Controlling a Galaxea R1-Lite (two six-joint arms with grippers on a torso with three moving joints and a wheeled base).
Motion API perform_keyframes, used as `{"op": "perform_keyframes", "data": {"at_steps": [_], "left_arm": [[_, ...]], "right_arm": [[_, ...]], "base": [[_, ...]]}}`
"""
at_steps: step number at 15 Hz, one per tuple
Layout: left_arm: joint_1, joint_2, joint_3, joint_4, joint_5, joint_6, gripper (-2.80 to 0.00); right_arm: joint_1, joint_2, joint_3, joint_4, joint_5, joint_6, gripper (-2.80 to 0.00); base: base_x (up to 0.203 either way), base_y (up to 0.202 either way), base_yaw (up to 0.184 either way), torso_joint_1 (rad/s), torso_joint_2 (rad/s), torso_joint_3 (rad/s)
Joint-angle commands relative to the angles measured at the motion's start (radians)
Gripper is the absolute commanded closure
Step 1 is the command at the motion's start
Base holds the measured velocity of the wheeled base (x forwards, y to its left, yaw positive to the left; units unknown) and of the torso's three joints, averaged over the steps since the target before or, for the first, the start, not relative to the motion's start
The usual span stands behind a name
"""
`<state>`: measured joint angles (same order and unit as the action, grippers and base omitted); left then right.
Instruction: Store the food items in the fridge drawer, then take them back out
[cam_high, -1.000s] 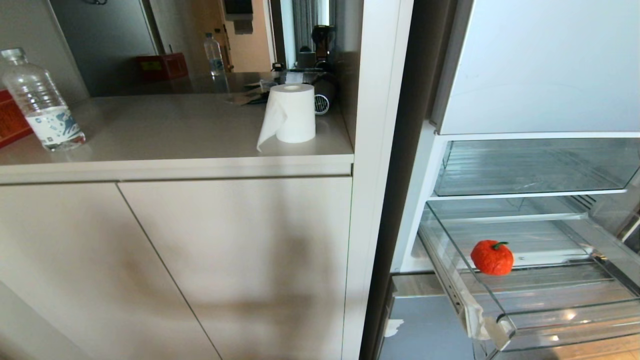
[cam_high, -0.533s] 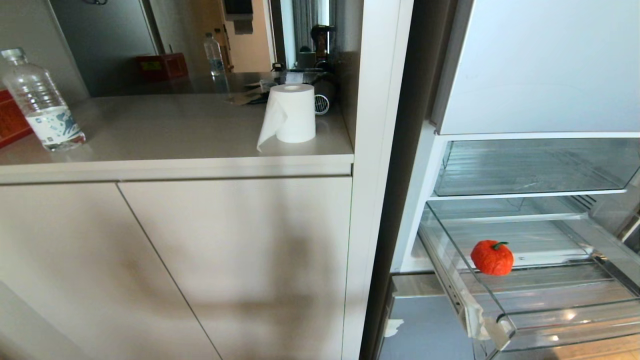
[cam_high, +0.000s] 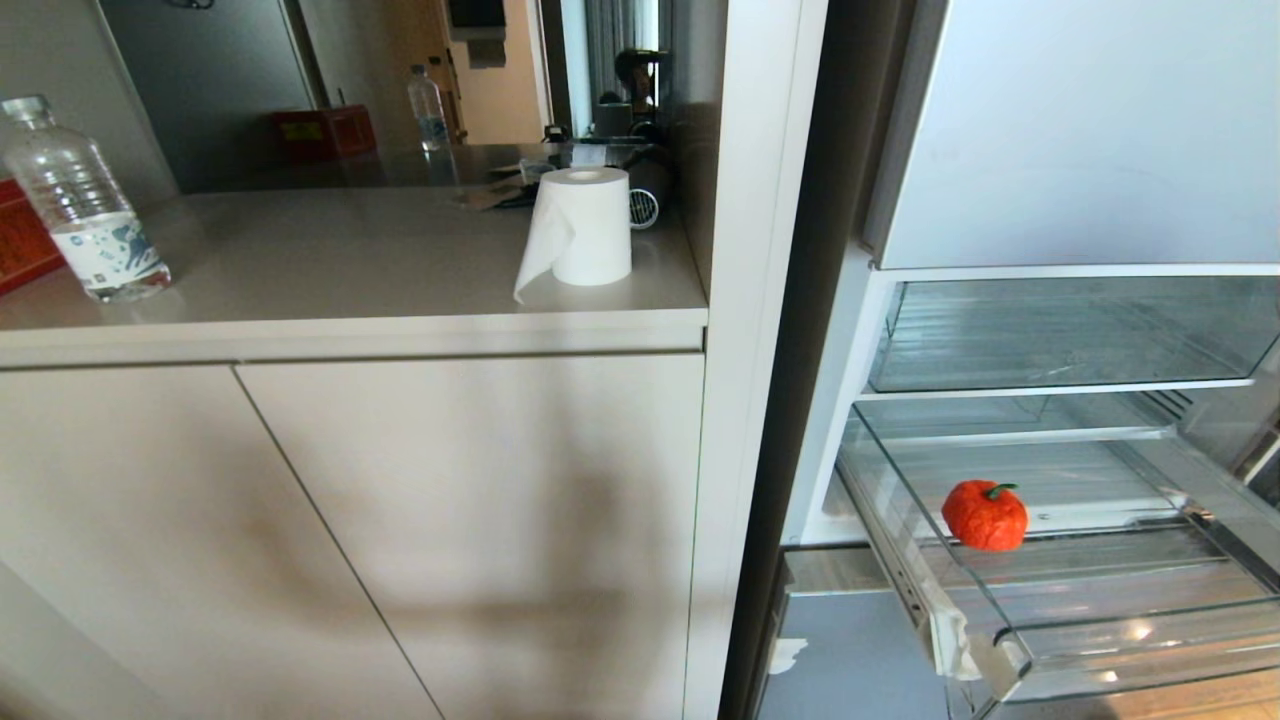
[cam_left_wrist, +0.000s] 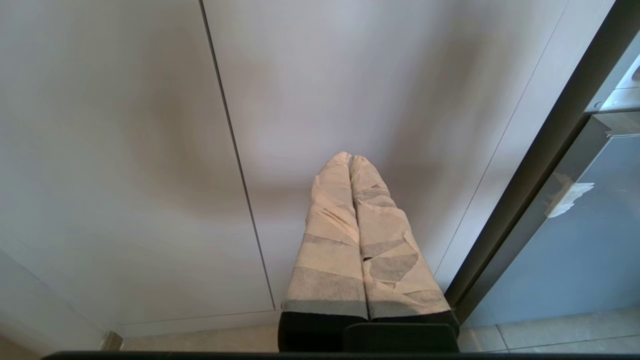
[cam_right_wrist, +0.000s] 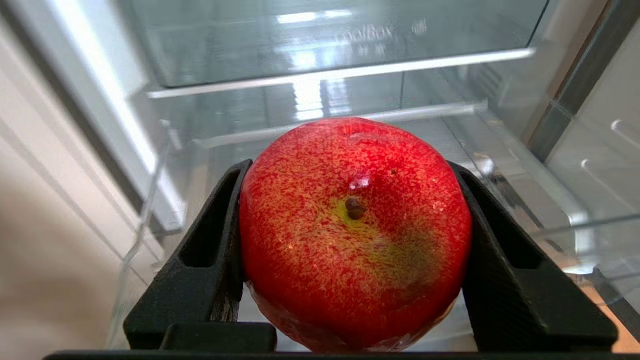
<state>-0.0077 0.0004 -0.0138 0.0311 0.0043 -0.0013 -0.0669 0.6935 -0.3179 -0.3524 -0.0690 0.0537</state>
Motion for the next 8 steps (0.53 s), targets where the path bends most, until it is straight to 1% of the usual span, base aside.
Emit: {"op": "perform_keyframes", "data": {"at_steps": [1,5,8], "left_arm": [[0.000,0.000,0.000,0.000,0.000,0.000,0.00],[0.000,0.000,0.000,0.000,0.000,0.000,0.00],[0.000,-0.002,0.000,0.000,0.000,0.000,0.00]], "right_arm": [[-0.023,0.265,-0.072,-0.009,-0.002,0.002,0.00],[-0.080,0.584,-0.156,-0.050,0.000,0.013,0.00],[-0.098,0.805,-0.228,-0.120,-0.001,0.018,0.00]], "base": [[0.000,0.000,0.000,0.000,0.00,0.000],[0.000,0.000,0.000,0.000,0.00,0.000],[0.000,0.000,0.000,0.000,0.00,0.000]]}}
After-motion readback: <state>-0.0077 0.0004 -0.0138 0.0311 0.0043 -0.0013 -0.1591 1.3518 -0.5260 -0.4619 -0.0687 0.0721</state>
